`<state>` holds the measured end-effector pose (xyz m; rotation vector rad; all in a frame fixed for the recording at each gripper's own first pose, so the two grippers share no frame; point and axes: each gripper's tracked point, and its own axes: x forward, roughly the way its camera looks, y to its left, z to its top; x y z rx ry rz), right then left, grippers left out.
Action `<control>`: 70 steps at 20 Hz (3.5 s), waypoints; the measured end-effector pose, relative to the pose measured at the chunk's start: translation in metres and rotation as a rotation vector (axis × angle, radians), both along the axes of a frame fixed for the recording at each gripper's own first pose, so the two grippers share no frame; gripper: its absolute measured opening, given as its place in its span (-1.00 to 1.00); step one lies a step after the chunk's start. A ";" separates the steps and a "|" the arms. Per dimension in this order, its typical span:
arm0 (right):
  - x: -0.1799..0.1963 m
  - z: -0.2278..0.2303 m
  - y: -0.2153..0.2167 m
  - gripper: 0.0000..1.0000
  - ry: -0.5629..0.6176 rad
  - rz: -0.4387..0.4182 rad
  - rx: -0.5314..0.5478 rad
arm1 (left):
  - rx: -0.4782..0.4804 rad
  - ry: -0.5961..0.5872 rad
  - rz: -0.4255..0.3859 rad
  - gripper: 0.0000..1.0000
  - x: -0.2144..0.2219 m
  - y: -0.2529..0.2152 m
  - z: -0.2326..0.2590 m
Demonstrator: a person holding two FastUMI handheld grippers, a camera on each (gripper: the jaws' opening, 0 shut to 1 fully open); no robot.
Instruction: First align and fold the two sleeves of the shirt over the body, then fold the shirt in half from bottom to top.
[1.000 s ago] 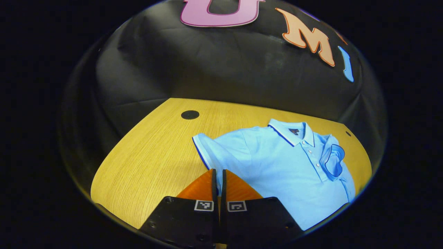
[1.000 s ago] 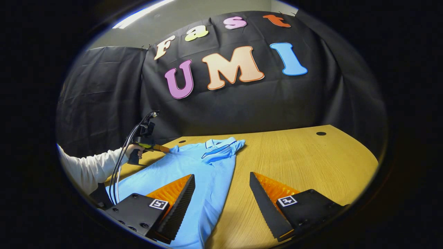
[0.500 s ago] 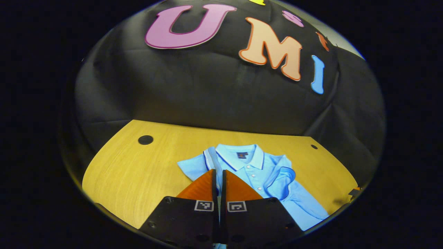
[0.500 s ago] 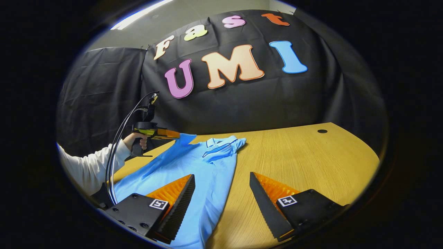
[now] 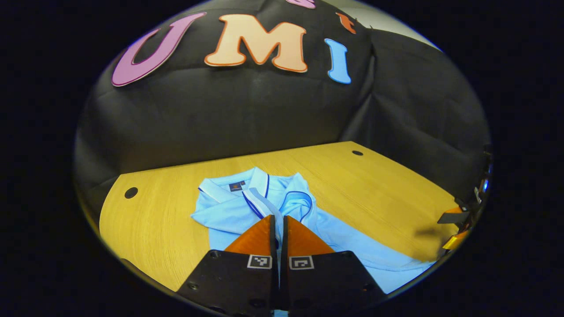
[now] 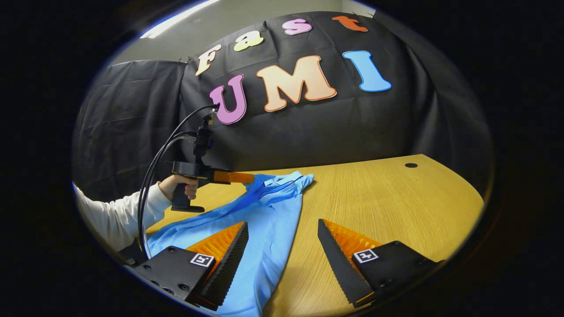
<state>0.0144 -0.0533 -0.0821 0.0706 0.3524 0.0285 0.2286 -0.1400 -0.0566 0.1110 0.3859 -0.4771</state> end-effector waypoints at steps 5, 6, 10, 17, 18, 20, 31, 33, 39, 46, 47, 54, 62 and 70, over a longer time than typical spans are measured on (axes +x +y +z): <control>0.001 0.000 0.000 0.97 0.000 -0.002 0.000 | 0.038 -0.017 0.031 -0.96 0.002 -0.003 -0.008; 0.000 -0.001 0.000 0.97 0.000 -0.001 -0.001 | 0.024 -0.022 0.036 -0.81 0.000 -0.005 -0.005; 0.000 -0.006 0.002 0.97 0.012 0.001 -0.002 | 0.050 -0.099 0.091 0.13 -0.008 0.012 0.011; -0.013 -0.010 0.016 0.97 0.037 0.016 -0.017 | 0.043 -0.065 0.144 0.90 -0.079 0.055 0.013; -0.019 -0.010 0.017 0.97 0.040 0.014 -0.022 | 0.050 -0.068 0.150 0.88 -0.093 0.064 0.014; -0.032 -0.007 0.022 0.97 0.047 0.017 -0.023 | 0.058 -0.071 0.171 0.87 -0.123 0.083 0.016; -0.115 -0.019 0.058 0.97 0.092 0.027 -0.057 | -0.029 -0.053 0.332 0.87 -0.287 0.155 -0.030; -0.129 -0.028 0.055 0.97 0.118 0.016 -0.090 | -0.030 -0.039 0.348 0.87 -0.305 0.159 -0.042; -0.157 -0.046 0.054 0.97 0.165 -0.017 -0.115 | -0.033 0.003 0.360 0.87 -0.324 0.161 -0.075; -0.162 -0.062 0.056 0.97 0.194 -0.022 -0.132 | -0.029 0.026 0.368 0.80 -0.328 0.162 -0.091; -0.163 -0.065 0.056 0.97 0.201 -0.021 -0.137 | -0.019 0.026 0.369 0.82 -0.329 0.162 -0.092; -0.163 -0.068 0.056 0.98 0.192 -0.016 -0.171 | 0.011 0.006 0.371 0.80 -0.328 0.160 -0.096; -0.159 -0.074 0.076 0.37 0.180 0.044 -0.157 | -0.020 -0.040 0.284 -0.16 -0.329 0.132 -0.097; -0.157 -0.077 0.088 -0.83 0.201 0.067 -0.112 | 0.033 -0.082 0.282 -0.99 -0.326 0.124 -0.097</control>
